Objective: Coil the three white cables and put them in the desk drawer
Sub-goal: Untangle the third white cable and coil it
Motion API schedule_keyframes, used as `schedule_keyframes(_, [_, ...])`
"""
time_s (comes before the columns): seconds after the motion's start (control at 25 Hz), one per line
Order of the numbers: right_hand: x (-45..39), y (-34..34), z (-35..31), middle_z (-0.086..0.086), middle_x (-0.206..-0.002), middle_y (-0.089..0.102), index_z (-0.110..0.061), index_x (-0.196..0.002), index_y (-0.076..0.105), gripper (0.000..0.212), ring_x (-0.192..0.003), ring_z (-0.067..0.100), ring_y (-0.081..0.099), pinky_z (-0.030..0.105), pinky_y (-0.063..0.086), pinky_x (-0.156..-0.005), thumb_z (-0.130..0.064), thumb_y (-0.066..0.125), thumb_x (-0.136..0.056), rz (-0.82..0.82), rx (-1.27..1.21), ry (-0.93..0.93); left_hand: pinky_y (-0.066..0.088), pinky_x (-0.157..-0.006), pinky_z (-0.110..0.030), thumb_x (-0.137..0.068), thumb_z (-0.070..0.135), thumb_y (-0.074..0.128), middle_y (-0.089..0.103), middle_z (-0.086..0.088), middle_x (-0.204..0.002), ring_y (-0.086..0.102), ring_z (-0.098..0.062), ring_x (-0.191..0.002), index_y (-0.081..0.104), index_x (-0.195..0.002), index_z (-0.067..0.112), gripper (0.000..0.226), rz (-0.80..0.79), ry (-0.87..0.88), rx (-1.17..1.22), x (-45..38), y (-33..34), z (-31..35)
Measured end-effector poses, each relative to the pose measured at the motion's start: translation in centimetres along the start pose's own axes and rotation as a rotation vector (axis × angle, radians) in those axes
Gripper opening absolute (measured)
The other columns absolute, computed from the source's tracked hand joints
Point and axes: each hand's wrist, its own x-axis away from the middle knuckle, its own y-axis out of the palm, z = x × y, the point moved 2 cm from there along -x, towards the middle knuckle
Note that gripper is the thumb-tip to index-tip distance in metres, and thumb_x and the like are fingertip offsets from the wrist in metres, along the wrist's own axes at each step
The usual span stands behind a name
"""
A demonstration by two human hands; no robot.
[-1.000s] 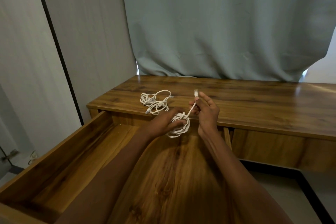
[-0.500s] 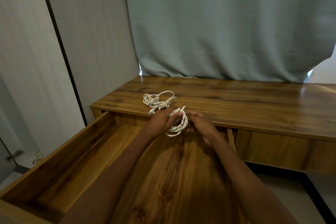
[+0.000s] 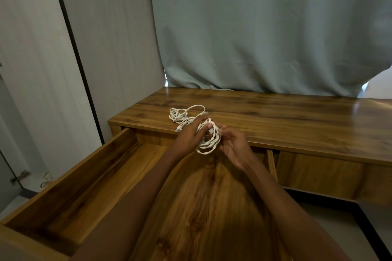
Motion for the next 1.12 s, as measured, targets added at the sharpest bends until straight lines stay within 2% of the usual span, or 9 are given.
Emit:
schedule_keyframes(0.12, [-0.1,0.6,0.8,0.009,-0.124,0.07,-0.025,-0.141,0.05,0.06,-0.103,0.021,0.07,0.031,0.056,-0.079,0.001,0.064,-0.089,0.033,0.325,-0.115,0.052,-0.08,-0.031,-0.103,0.038,0.051,0.072,0.002,-0.101,0.067,-0.008,-0.092,0.061,-0.12,0.017,0.029,0.038,-0.002,-0.028,0.0,0.0,-0.8])
schedule_keyframes(0.28, [0.4,1.4,0.3,-0.011,-0.131,0.058,-0.038,-0.128,0.056,0.044,-0.113,0.008,0.063,0.026,0.055,-0.086,-0.029,0.075,-0.09,0.147,0.852,-0.472,0.05,-0.074,-0.035,-0.101,0.038,0.047,0.071,-0.002,-0.092,0.066,-0.014,-0.084,0.067,-0.103,0.014,0.032,0.121,-0.081,-0.043,-0.4,-0.4,-1.5])
schedule_keyframes(0.36, [0.6,1.8,-0.3,-0.01,-0.138,0.051,-0.037,-0.129,0.061,0.036,-0.118,0.008,0.056,0.026,0.049,-0.09,-0.04,0.068,-0.093,0.237,1.221,-0.716,0.046,-0.07,-0.032,-0.098,0.04,0.042,0.071,-0.005,-0.091,0.065,-0.018,-0.082,0.067,-0.101,0.011,0.038,0.126,-0.062,-0.071,-0.4,-0.5,-1.6])
schedule_keyframes(0.44, [0.5,2.2,-0.2,-0.004,-0.139,0.054,-0.029,-0.127,0.067,0.034,-0.117,0.015,0.057,0.031,0.048,-0.091,-0.039,0.064,-0.095,0.246,1.409,-0.88,0.045,-0.071,-0.032,-0.101,0.037,0.043,0.069,-0.004,-0.087,0.064,-0.02,-0.081,0.065,-0.095,0.014,0.032,0.102,-0.086,-0.067,-0.3,-0.3,-1.8])
schedule_keyframes(0.6, [0.6,2.0,0.1,-0.003,-0.122,0.065,-0.02,-0.117,0.07,0.023,-0.108,0.016,0.058,0.04,0.049,-0.088,-0.03,0.062,-0.098,0.249,1.343,-0.895,0.05,-0.071,-0.034,-0.098,0.052,0.043,0.073,-0.001,-0.079,0.069,-0.016,-0.078,0.072,-0.088,0.016,0.048,0.148,-0.172,0.014,-0.7,-0.3,-1.4])
schedule_keyframes(0.72, [0.9,2.2,-0.1,-0.001,-0.109,0.07,-0.016,-0.112,0.07,0.02,-0.1,0.016,0.059,0.041,0.05,-0.083,-0.027,0.061,-0.098,0.248,1.254,-0.884,0.049,-0.066,-0.03,-0.101,0.048,0.048,0.072,0.001,-0.076,0.066,-0.008,-0.073,0.073,-0.088,0.017,0.043,0.233,-0.186,0.029,-0.7,-0.4,-0.8])
schedule_keyframes(0.88, [1.2,2.6,-0.1,-0.001,-0.107,0.069,-0.013,-0.112,0.071,0.031,-0.098,0.015,0.064,0.04,0.054,-0.079,-0.036,0.055,-0.098,0.189,1.081,-0.828,0.04,-0.058,-0.029,-0.101,0.049,0.047,0.064,-0.004,-0.07,0.056,-0.01,-0.064,0.064,-0.078,0.011,0.048,0.345,-0.219,0.024,-0.4,-0.4,-0.2])
schedule_keyframes(1.0, [1.1,2.4,0.1,-0.004,-0.106,0.068,-0.014,-0.109,0.071,0.023,-0.098,0.011,0.065,0.04,0.056,-0.079,-0.031,0.062,-0.097,0.174,0.946,-0.752,0.043,-0.059,-0.028,-0.102,0.049,0.045,0.066,-0.008,-0.074,0.058,-0.011,-0.065,0.066,-0.085,0.009,0.048,0.381,-0.229,0.071,-0.3,-0.6,-0.3])
schedule_keyframes(1.12, [1.1,2.5,0.1,-0.005,-0.107,0.062,-0.016,-0.105,0.072,0.014,-0.102,0.01,0.063,0.03,0.056,-0.082,-0.023,0.067,-0.095,0.269,0.844,-0.746,0.046,-0.06,-0.026,-0.103,0.049,0.041,0.068,-0.002,-0.076,0.06,-0.007,-0.067,0.067,-0.09,0.018,0.042,0.409,-0.212,0.171,-0.2,-0.6,0.3])
